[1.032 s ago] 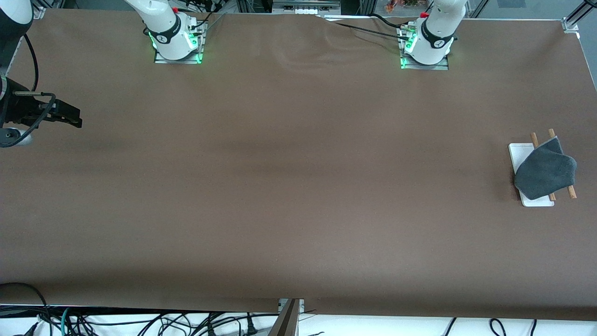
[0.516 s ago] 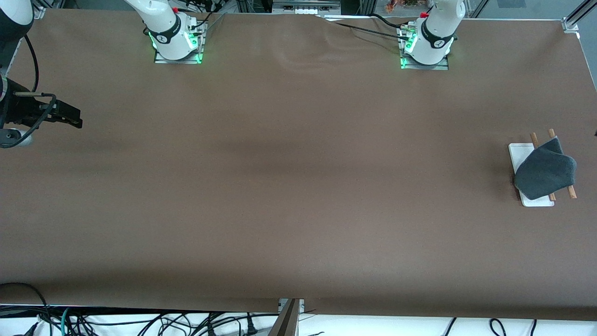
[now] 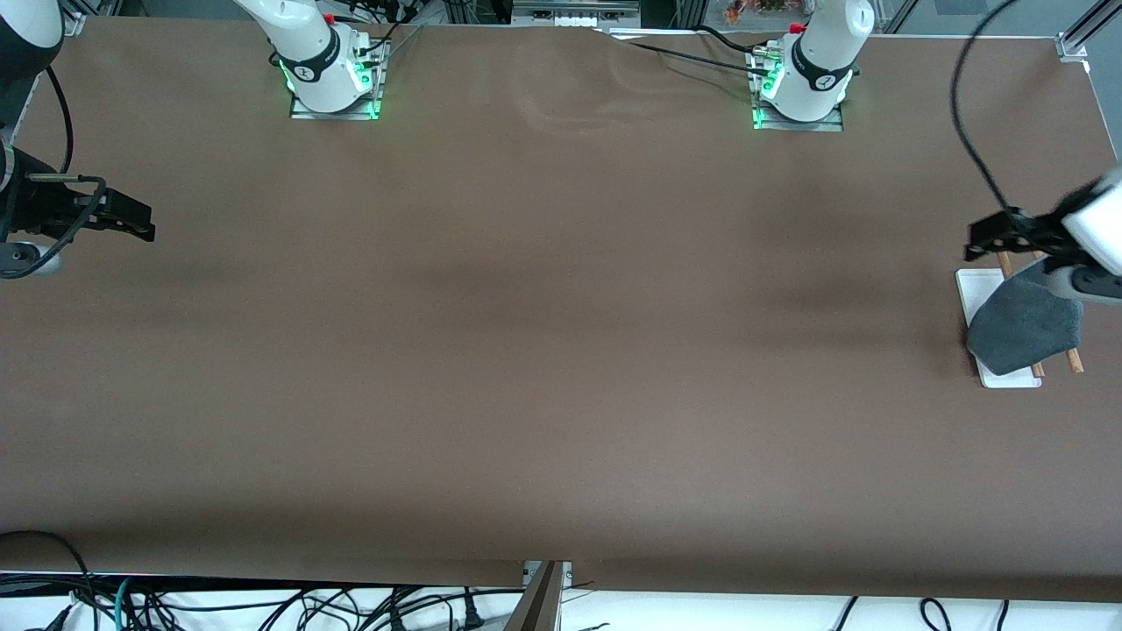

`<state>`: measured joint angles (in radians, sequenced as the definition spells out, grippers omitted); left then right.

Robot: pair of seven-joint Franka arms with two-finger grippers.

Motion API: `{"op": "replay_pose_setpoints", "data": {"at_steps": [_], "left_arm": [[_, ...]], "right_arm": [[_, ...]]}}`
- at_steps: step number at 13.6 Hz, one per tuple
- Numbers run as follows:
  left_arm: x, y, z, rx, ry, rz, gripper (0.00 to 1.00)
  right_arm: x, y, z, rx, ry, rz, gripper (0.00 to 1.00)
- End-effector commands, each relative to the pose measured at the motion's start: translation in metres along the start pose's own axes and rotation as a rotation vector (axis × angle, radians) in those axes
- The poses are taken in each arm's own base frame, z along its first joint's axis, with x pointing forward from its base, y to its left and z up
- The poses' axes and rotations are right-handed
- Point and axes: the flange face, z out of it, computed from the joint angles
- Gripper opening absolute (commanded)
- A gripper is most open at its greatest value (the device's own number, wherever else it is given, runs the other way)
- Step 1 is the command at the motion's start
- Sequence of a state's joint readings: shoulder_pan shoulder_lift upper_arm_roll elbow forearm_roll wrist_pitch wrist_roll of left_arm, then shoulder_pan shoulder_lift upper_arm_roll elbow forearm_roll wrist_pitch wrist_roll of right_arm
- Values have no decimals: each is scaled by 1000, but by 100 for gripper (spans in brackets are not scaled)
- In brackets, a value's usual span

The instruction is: Pass towel and hang on rack

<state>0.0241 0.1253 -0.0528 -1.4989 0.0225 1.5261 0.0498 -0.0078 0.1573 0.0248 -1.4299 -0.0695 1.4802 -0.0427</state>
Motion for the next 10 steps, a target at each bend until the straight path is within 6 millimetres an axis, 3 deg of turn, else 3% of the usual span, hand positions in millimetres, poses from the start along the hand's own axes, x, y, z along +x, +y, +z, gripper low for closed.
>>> {"op": "replay_pose_setpoints", "data": {"at_steps": [1, 2, 6, 10], "left_arm": [[-38, 13, 20, -32, 57, -45, 100], [-36, 22, 21, -27, 63, -26, 100], [-42, 20, 18, 37, 113, -3, 100], [-46, 33, 16, 40, 116, 14, 100]], "right_arm": [[0, 1, -4, 1, 9, -12, 100], [0, 1, -4, 1, 9, -12, 100], [0, 1, -3, 1, 7, -12, 100], [0, 1, -3, 1, 7, -12, 100]]}}
